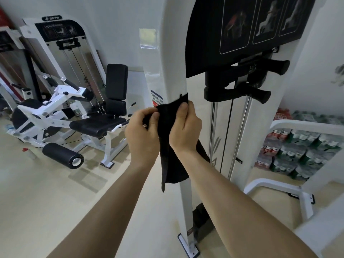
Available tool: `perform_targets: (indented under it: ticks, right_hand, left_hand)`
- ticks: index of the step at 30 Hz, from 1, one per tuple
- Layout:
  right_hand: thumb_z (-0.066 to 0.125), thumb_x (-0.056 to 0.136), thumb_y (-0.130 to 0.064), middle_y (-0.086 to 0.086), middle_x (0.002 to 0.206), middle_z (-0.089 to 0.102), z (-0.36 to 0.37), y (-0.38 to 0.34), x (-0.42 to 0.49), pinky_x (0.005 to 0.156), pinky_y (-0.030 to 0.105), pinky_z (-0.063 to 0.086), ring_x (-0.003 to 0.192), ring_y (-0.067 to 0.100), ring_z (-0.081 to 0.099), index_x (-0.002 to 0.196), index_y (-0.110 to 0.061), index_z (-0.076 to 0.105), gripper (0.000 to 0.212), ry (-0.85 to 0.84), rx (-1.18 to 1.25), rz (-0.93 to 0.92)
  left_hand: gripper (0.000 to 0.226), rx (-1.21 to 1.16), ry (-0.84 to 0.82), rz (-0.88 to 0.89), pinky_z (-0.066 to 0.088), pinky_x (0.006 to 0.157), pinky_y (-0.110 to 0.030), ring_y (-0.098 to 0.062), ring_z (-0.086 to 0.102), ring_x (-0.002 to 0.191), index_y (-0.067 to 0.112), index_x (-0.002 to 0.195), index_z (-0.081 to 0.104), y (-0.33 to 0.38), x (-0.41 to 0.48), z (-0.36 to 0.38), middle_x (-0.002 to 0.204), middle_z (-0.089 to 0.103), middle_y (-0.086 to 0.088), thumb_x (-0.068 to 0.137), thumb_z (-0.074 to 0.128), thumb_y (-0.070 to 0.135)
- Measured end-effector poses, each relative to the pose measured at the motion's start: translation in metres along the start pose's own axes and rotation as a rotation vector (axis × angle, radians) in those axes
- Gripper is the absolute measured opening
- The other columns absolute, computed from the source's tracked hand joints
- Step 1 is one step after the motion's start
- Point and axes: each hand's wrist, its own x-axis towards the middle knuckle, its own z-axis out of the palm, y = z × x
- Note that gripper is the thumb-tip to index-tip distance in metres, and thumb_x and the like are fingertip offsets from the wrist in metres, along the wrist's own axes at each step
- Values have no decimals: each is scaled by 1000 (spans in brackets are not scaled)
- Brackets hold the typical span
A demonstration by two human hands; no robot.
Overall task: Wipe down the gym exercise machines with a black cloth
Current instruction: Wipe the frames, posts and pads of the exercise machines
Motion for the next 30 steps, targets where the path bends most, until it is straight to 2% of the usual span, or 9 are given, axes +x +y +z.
perform_targets:
  ticks: [4,7,9,11,13,15,18,23,30]
  right_hand:
    - [22,99,-48,-15,69,56,-3,17,-12,56,27,38,62,14,56,97,-14,58,49,-13,-24,39]
    - [22,98,-50,-18,67,52,-8,27,-26,58,24,33,61,9,51,94,-22,52,41,-59,-27,98]
    - [23,99,-48,-19,74,55,-9,23,-28,62,24,35,68,10,55,98,-21,54,41,-71,-15,141]
    - [24,100,-44,-14,79,58,-6,7,-18,66,27,39,74,13,58,102,-16,57,44,-40,-14,150]
    - [24,101,-46,-11,81,61,-1,-9,-5,66,30,42,74,16,60,104,-14,59,47,1,-19,121]
    - [23,100,-50,-8,83,65,3,-12,-1,64,30,45,74,17,62,106,-15,60,52,28,-34,64]
    - [23,99,-52,-4,84,68,3,14,-18,62,32,48,73,20,65,107,-14,61,54,51,-58,63]
    - [21,97,-53,-5,81,65,-6,47,-54,67,48,51,74,25,64,102,-15,59,53,6,-79,184]
    - [21,96,-54,-16,71,56,6,14,-26,65,36,45,71,21,61,91,-19,58,50,130,-84,143]
  left_hand:
    - [14,33,-128,34,46,78,-12,3,57,94,19,104,68,-21,-26,-1,101,62,5,91,65,22]
    - [19,158,-189,5,46,91,-26,-4,55,105,21,91,75,-35,-35,-11,105,61,9,89,63,36]
    - [29,184,-187,-37,46,91,-30,-6,55,106,20,82,77,-36,-27,-21,105,60,10,90,59,42]
    - [22,158,-168,-41,49,84,-24,0,57,96,17,80,72,-29,-12,-28,102,59,6,93,61,31]
    - [10,150,-146,-19,46,77,-11,4,58,89,20,88,68,-19,4,-30,101,61,2,95,61,20]
    - [7,121,-158,-12,43,75,-5,3,59,89,20,96,66,-13,12,-27,100,63,3,98,59,20]
    - [8,72,-228,-30,45,75,-8,1,61,88,18,101,65,-16,6,-16,96,66,9,99,59,24]
    - [8,-6,-299,-112,44,73,-8,4,61,85,20,103,63,-29,-17,-5,94,66,15,99,60,27]
    - [6,-59,-279,-143,43,74,-8,6,60,82,22,101,58,-50,-20,4,92,64,14,101,56,28]
